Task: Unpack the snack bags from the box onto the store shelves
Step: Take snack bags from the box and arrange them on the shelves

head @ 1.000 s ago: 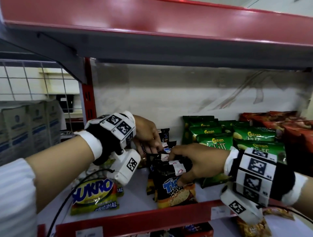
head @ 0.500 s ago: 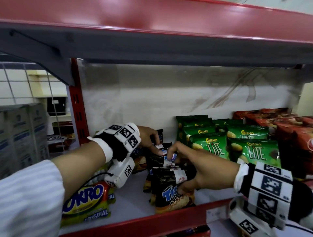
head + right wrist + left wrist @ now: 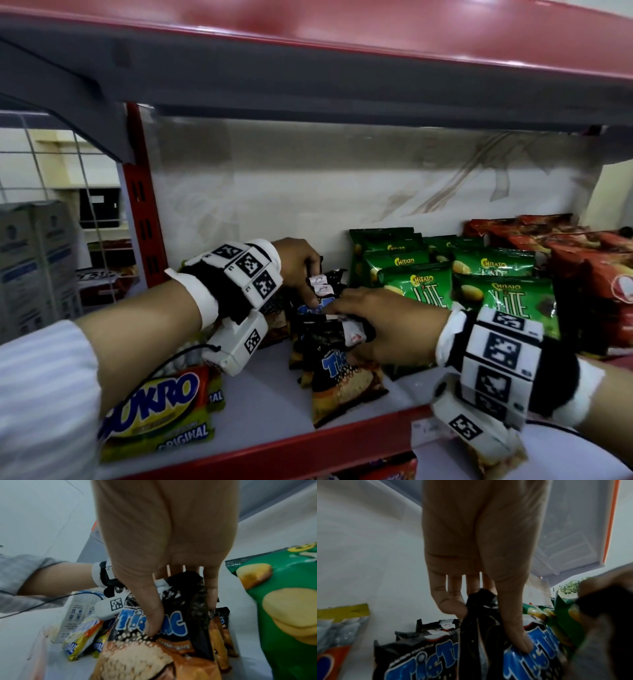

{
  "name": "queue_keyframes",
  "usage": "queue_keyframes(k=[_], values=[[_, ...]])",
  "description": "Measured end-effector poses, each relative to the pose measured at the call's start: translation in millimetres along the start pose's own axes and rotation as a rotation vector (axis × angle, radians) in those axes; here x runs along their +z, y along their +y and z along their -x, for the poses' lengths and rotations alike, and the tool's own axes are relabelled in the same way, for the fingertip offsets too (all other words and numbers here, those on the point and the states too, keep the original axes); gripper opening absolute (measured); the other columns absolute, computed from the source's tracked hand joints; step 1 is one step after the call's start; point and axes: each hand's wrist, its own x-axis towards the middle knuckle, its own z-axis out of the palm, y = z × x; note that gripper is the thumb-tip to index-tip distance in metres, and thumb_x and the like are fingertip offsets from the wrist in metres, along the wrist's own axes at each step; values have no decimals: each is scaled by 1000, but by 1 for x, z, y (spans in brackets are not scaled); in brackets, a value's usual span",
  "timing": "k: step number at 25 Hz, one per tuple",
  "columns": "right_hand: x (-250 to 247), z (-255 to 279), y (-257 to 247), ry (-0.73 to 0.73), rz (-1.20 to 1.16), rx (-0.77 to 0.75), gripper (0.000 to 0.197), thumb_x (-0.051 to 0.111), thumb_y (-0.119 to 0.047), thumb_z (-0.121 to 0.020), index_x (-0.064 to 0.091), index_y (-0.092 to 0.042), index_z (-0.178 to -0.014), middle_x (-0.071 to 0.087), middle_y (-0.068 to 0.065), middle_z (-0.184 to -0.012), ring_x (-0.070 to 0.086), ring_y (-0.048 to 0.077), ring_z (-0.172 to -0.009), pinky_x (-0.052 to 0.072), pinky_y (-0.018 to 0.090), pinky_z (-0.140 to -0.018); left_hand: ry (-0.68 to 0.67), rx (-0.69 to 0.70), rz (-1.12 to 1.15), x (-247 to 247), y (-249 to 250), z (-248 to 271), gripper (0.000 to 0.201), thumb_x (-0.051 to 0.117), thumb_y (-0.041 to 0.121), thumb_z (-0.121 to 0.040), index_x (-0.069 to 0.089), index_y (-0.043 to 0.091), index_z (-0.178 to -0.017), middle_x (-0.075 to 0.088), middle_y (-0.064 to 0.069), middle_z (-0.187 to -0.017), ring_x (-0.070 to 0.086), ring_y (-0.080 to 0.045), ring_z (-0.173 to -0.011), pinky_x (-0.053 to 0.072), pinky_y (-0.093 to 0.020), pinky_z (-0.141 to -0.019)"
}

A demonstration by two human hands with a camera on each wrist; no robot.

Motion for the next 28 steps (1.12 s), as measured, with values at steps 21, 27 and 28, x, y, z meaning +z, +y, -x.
queue_keyframes(k=[21, 27, 28], values=[[-1, -26, -4, -199, 114, 27, 68, 68, -30, -82, 33, -21, -138, 41, 5, -136, 37, 23, -123, 37, 38, -104, -277, -265, -393, -11, -42, -42, 45, 76, 46, -75, 41, 18, -79, 38, 0, -73, 34, -9, -57, 30, -18, -46], [1, -26, -1, -183, 66, 18, 69, 68, -28, -81, 32, -22, -139, 39, 5, -139, 35, 22, -125, 36, 36, -104, -148, -135, -339, -18, -34, -52, 48, 76, 42, -76, 64, 3, -102, 60, -12, -96, 53, -22, -83, 39, -26, -71], [1, -26, -1, -181, 64, 14, 69, 68, -28, -81, 32, -21, -139, 39, 5, -138, 35, 22, -125, 36, 35, -104, -127, -147, -318, -16, -33, -53, 52, 75, 42, -77, 64, 2, -107, 61, -12, -100, 56, -24, -88, 39, -26, -72]])
